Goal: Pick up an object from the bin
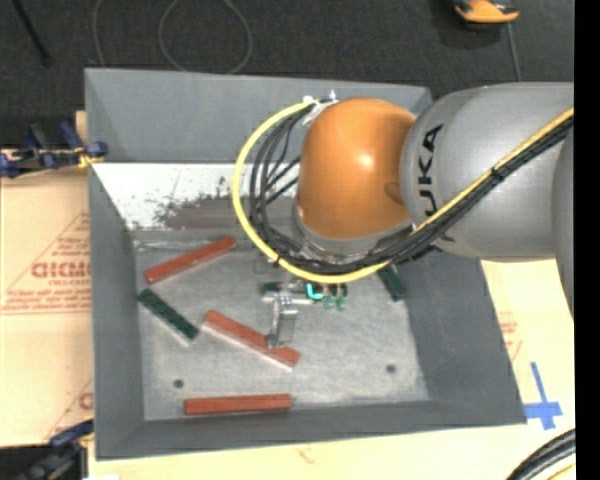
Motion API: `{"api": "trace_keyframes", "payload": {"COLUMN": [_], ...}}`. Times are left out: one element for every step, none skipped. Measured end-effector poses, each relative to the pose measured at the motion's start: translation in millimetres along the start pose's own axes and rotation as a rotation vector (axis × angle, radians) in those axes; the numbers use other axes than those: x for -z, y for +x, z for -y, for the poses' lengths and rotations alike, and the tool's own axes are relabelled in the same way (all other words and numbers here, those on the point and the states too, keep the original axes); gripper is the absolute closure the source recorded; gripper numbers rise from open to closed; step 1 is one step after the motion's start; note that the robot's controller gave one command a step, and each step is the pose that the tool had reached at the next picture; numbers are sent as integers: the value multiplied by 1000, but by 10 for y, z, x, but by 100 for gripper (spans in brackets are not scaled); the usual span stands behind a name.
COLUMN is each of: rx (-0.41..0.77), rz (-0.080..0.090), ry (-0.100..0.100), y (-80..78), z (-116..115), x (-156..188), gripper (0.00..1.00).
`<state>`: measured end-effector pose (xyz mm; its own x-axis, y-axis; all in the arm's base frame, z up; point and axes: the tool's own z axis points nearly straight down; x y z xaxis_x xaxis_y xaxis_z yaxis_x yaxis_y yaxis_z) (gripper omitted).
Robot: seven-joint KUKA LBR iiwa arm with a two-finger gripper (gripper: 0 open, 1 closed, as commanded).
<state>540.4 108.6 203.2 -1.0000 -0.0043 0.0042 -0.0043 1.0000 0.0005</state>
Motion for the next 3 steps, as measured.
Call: {"api": "trace_keyframes", "payload": {"rx": [-247,-249,-223], "rz": [1,6,15], "ry": [0,-2,-3], "y": [-142,-160,-131], "z": [-161,-160,44], "x": [-1360,-1325,-69], "gripper": [0,100,100]}}
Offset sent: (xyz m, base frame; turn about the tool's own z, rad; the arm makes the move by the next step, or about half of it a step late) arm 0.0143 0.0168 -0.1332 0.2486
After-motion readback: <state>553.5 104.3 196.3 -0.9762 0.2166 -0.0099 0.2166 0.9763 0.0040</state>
